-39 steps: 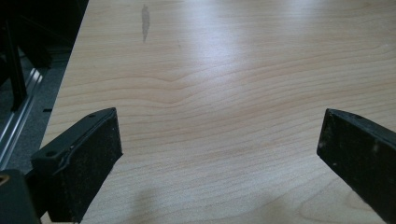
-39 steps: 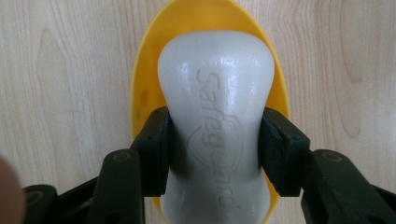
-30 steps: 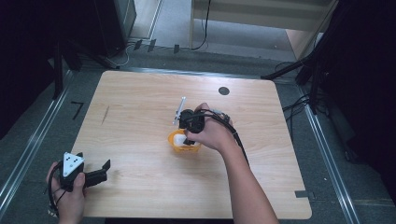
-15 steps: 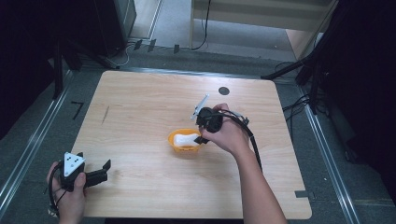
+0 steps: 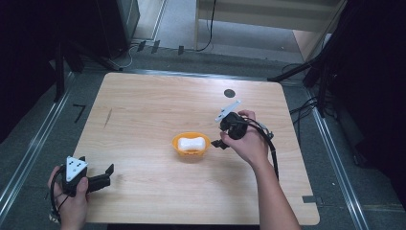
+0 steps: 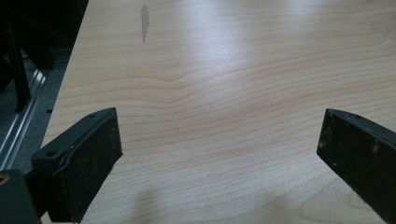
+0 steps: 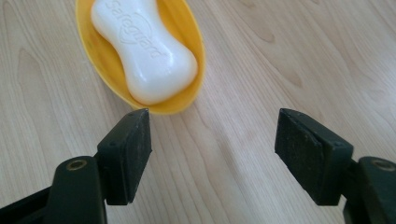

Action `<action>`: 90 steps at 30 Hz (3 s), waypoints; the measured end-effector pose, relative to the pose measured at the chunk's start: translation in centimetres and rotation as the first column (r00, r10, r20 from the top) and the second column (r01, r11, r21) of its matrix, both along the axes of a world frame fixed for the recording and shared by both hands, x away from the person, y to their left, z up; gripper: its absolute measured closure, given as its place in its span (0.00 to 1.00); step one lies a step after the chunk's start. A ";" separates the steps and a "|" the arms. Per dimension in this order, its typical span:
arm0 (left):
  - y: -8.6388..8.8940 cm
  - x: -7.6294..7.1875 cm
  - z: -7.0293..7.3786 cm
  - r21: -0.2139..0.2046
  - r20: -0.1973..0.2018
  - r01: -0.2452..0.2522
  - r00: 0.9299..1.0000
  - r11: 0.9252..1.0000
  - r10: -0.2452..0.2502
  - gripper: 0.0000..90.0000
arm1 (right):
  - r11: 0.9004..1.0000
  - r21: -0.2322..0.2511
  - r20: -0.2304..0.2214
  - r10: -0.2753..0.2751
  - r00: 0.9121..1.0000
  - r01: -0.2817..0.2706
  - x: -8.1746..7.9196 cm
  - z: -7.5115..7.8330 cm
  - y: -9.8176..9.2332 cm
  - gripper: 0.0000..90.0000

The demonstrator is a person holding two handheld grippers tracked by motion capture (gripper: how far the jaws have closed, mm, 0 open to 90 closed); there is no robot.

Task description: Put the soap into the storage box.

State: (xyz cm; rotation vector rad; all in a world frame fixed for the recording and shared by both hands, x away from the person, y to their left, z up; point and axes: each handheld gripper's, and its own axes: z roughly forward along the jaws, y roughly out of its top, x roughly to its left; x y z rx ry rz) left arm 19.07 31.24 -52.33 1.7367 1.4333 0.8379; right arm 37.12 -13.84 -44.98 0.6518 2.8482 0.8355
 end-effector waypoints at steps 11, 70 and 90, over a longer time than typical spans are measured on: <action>0.0 0.0 0.0 0.003 -0.001 0.000 1.000 1.000 0.000 0.00 | 0.994 0.016 0.015 -0.105 0.994 0.105 -1.7 -0.9 -3.1 0.25; 0.0 0.0 0.0 0.007 0.000 -0.017 1.000 1.000 0.017 0.00 | 0.750 0.378 0.022 -0.593 0.805 0.543 -16.0 -8.7 -21.2 0.00; 0.0 0.1 0.0 0.008 -0.012 -0.005 1.000 1.000 0.005 0.00 | 0.564 0.591 -0.072 -0.675 0.734 0.577 -17.8 -10.1 -25.5 0.00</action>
